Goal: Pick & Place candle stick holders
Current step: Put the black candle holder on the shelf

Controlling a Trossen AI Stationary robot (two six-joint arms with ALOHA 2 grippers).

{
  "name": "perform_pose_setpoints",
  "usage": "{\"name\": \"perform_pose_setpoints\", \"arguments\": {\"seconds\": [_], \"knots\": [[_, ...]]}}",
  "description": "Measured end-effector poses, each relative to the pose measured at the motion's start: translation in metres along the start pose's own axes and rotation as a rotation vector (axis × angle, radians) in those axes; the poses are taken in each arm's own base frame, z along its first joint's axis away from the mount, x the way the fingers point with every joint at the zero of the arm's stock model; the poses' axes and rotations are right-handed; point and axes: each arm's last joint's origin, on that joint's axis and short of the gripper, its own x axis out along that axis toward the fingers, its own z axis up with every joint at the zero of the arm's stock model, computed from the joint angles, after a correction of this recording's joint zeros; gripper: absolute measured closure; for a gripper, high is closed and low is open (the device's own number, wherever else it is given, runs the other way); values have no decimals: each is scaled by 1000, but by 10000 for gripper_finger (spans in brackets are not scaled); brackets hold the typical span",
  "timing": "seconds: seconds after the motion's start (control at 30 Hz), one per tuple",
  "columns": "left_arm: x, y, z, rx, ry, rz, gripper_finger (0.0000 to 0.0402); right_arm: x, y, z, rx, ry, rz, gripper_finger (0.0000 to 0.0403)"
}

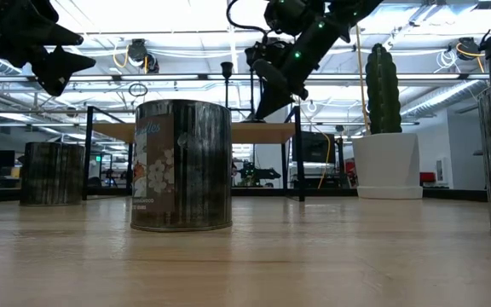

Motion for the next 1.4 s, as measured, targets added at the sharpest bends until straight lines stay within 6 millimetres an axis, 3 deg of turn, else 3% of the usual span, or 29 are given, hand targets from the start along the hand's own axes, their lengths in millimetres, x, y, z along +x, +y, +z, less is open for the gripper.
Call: {"name": "perform_pose_setpoints", "arguments": {"seconds": [0.23,0.5,1.4], "knots": [[0,0,0,-4,0,0,201,-1,-1,-3,-12,33,-31,403],[0,0,0,-3,0,0,201,-15,-5,2,-21,-6,-107,403],[0,0,0,-6,-1,1,201,8,-9,2,-8,-27,-67,403]]}}
